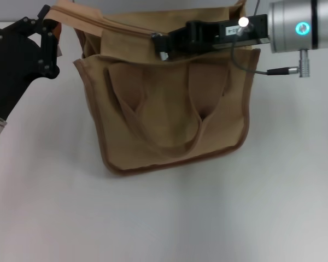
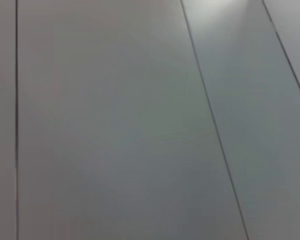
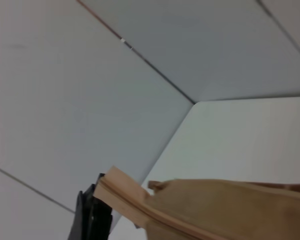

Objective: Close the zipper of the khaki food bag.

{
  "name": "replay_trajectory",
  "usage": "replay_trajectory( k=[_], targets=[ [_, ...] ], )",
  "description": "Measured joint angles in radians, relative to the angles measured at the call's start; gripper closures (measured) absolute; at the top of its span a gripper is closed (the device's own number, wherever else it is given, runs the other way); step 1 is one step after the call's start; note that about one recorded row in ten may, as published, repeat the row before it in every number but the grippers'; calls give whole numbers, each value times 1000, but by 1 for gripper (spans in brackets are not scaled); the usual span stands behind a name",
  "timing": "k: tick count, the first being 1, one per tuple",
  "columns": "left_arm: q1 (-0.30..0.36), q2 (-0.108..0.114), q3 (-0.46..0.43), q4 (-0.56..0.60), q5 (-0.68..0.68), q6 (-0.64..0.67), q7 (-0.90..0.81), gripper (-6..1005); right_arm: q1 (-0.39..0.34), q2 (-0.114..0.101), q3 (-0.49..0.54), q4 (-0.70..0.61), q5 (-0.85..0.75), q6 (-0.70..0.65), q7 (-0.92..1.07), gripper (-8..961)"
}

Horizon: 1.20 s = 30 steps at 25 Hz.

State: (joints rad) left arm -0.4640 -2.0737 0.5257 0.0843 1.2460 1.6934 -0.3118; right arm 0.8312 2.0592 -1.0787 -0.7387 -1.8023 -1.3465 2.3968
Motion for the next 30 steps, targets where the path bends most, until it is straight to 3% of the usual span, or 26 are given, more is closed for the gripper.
replay_trajectory(
  k=[16, 30],
  targets=[
    [-32, 3, -66, 23, 0, -138, -4, 984, -134, -30, 54, -73, -3, 6, 0, 951],
    [-35, 5, -88, 45, -2, -170, -25, 985, -165, -29, 139, -83, -33, -11, -39, 954]
  ],
)
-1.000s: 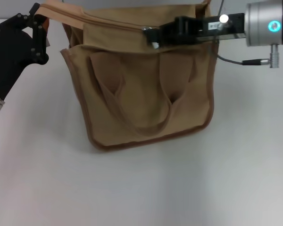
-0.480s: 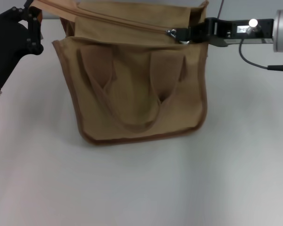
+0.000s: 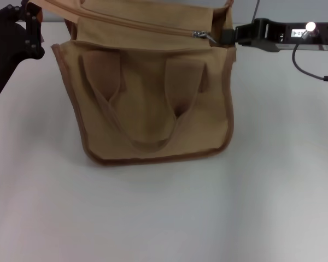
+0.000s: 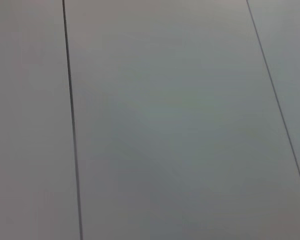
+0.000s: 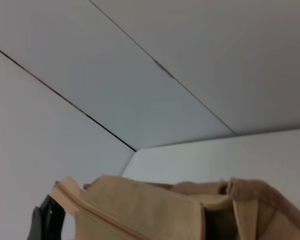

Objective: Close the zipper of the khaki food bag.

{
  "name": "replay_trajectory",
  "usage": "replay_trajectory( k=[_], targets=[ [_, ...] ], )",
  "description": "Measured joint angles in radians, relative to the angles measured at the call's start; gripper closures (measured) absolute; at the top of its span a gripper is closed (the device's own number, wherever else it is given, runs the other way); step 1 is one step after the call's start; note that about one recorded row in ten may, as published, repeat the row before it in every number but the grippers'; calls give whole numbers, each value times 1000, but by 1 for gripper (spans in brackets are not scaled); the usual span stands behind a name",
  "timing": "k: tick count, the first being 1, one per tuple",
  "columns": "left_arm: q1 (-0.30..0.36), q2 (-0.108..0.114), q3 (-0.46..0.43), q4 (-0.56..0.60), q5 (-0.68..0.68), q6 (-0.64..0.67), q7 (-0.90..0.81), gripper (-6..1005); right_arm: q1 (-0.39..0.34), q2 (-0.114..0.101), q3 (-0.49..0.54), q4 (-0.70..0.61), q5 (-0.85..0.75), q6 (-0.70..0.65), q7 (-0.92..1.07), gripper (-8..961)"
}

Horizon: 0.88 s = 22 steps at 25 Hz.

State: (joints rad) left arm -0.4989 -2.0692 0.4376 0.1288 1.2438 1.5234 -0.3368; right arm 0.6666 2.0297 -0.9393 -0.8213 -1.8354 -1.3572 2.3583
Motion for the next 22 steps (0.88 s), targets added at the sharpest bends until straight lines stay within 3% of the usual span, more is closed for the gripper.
replay_trajectory(
  k=[3, 6, 11, 18, 22],
  targets=[
    [1, -1, 0, 0, 0, 4, -1, 985, -2, 4, 34, -1, 42, -43, -54, 944],
    [1, -2, 3, -2, 0, 0, -2, 985, -22, 6, 81, 51, 189, -128, -226, 928],
    [0, -3, 1, -6, 0, -1, -2, 984, -69, 10, 83, 76, 296, -227, -442, 902],
    [-1, -3, 0, -9, 1, -10, -2, 984, -113, 9, 71, 121, 276, -405, -796, 701],
    [3, -3, -1, -9, 2, -17, -2, 984, -161, 27, 66, 134, 191, -457, -1006, 519]
  ],
)
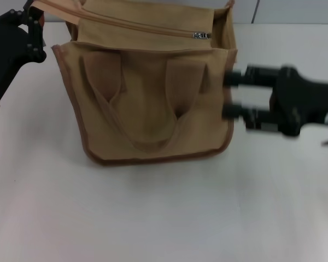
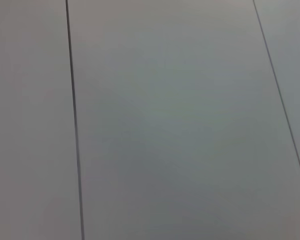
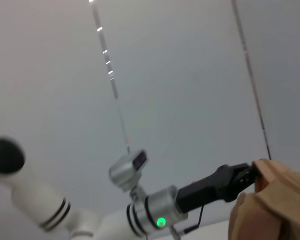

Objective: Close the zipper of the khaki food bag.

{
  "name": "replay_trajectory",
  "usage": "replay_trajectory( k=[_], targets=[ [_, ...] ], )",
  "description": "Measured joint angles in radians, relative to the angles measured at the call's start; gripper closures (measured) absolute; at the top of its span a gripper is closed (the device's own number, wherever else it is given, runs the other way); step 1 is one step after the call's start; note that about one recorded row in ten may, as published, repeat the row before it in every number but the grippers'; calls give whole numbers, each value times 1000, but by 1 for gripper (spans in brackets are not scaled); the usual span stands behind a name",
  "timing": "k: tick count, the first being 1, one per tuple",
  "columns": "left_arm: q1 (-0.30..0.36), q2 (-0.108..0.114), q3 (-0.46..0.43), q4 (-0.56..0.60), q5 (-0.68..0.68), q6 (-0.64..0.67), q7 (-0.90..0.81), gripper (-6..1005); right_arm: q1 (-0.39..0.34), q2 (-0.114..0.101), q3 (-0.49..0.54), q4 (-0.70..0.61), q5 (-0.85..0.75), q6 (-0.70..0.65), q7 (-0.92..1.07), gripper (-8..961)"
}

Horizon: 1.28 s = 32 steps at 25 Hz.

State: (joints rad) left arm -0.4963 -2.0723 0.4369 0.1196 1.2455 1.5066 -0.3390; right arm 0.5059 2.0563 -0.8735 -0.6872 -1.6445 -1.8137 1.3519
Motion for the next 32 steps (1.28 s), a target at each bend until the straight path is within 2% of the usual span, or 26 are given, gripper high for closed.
replay_trajectory(
  k=[4, 9, 12, 18, 19, 21, 24, 25, 30, 32],
  targets=[
    [8, 0, 5, 0, 3, 1, -1, 984, -59, 19, 0, 13, -52, -12, -175, 371],
    [17, 1, 8, 1, 9, 5, -22, 984, -82, 21, 1, 85, -126, -3, -298, 209],
    [19, 1, 9, 3, 9, 7, -49, 985, -85, 21, 9, 102, -189, 1, -317, 209],
    [26, 4, 9, 13, 8, 20, -111, 982, -92, 21, 10, 108, -199, 18, -326, 208],
    [41, 6, 11, 39, 10, 33, -197, 981, -93, 21, 8, 115, -199, 36, -332, 208],
    [50, 6, 19, 69, 16, 35, -260, 918, -93, 22, 5, 118, -200, 50, -335, 208],
    [91, 10, 73, 212, 63, 30, -531, 823, -89, 23, 1, 133, -200, 75, -341, 208],
    [91, 10, 73, 212, 63, 30, -531, 785, -87, 23, 1, 135, -200, 77, -342, 208],
    [157, 38, 104, 381, 163, 67, -858, 597, -78, 24, 1, 139, -201, 89, -344, 208],
    [168, 44, 104, 399, 179, 80, -895, 550, -76, 24, 1, 140, -201, 100, -344, 208]
  ],
)
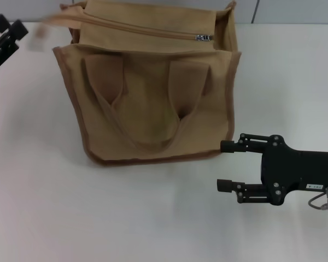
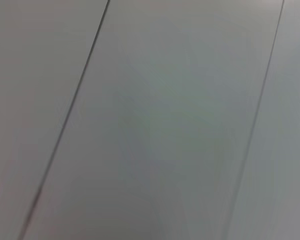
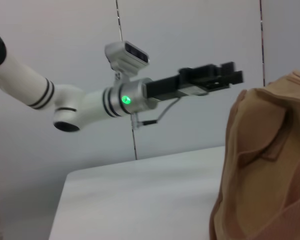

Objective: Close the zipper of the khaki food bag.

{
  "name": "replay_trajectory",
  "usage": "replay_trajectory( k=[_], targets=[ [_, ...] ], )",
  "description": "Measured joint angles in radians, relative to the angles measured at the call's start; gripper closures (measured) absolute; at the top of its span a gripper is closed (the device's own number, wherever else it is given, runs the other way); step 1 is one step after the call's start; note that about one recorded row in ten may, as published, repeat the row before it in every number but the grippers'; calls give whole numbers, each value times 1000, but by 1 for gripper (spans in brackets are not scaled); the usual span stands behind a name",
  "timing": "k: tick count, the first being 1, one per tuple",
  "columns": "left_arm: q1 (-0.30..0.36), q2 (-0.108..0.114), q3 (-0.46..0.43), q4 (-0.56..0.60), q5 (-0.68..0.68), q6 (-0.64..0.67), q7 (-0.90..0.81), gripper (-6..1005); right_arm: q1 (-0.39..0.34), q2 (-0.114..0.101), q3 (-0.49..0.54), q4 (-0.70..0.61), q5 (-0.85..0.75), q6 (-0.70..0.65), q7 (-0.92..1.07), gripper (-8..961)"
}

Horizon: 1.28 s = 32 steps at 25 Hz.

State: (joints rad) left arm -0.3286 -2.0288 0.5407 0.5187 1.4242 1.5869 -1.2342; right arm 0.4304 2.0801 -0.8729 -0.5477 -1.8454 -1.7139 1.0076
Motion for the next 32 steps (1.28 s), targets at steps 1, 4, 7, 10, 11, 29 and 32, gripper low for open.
replay_trajectory(
  k=[1, 4, 7, 10, 11, 29, 32],
  targets=[
    [15, 11, 0, 30, 28, 32, -64, 526, 1, 0, 0, 1, 0, 6, 0, 208],
    [27, 26, 1, 45, 59, 78, -119, 455, 5, 0, 0, 6, 0, 14, 0, 208],
    [27, 26, 1, 45, 59, 78, -119, 384, 7, 0, 0, 11, 0, 15, -1, 208],
    [20, 62, 8, 50, 219, 336, -185, 277, 7, 0, 0, 19, 0, 15, -1, 208],
    [18, 61, 13, 51, 233, 344, -180, 236, 7, 0, 0, 21, 0, 15, -1, 208],
    [-93, -28, 150, -39, 589, 192, 134, 155, 38, 0, -74, 97, -9, 60, -31, 208],
    [-93, -28, 151, -39, 598, 191, 135, 155, 47, 0, -80, 107, -9, 69, -31, 208]
  ],
)
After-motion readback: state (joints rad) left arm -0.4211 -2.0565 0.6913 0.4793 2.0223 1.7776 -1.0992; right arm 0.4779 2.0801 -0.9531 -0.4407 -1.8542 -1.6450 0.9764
